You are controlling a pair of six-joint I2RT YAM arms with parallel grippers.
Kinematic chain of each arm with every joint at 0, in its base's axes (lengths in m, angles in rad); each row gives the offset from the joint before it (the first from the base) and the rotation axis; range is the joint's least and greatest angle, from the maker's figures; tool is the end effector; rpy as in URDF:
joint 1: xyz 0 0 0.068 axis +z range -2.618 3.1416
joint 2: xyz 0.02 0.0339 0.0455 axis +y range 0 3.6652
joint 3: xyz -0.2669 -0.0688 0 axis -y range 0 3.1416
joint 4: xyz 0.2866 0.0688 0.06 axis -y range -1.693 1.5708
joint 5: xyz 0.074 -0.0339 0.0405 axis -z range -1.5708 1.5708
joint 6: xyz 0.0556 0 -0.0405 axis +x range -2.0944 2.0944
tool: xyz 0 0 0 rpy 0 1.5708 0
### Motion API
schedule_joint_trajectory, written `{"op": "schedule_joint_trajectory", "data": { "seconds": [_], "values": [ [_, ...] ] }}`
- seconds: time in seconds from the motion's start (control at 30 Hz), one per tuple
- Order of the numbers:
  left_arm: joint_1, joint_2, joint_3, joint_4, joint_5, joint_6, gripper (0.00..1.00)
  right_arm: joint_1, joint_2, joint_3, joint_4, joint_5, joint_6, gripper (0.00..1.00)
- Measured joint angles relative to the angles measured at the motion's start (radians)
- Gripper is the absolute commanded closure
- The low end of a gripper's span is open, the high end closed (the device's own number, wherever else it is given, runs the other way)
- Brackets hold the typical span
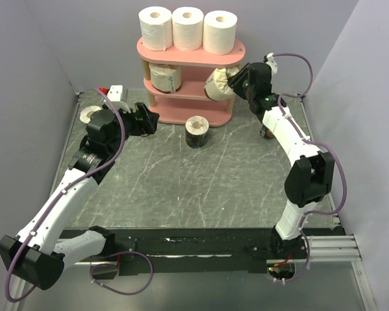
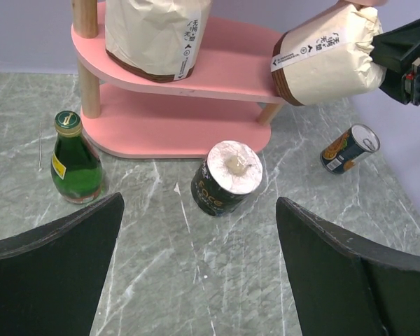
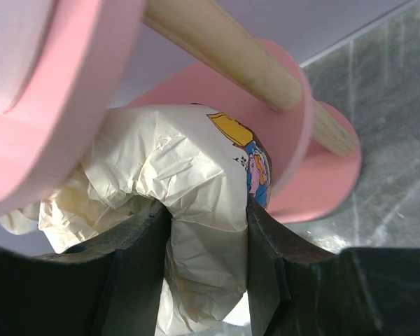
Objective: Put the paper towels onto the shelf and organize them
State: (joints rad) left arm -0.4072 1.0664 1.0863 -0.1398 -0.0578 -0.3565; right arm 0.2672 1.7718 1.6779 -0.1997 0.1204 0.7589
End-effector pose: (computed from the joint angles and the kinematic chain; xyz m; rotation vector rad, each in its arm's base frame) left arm 0.2813 -0.1178 0.3974 -0.0005 1.7178 -0.5214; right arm 0.4724 0.1224 0.3705 0.5459 1.8255 0.5936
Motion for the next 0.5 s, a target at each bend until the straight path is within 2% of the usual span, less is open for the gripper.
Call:
{"op": "schedule_joint_trajectory", "data": {
  "seconds": [0.27,0.37,0.5],
  "values": [
    [0.0,-0.011,0.0,0.001,0.0,0.0,0.04,0.03,0.051,0.049,-0.014,0.024,0.045,0.44],
    [0.0,-0.011,0.0,0.001,0.0,0.0,0.04,0.032,0.065,0.058,0.013,0.027,0.073,0.36],
    [0.0,-0.011,0.0,0.001,0.0,0.0,0.04,0.039,0.065,0.058,0.04,0.027,0.108,0.34]
  ]
}}
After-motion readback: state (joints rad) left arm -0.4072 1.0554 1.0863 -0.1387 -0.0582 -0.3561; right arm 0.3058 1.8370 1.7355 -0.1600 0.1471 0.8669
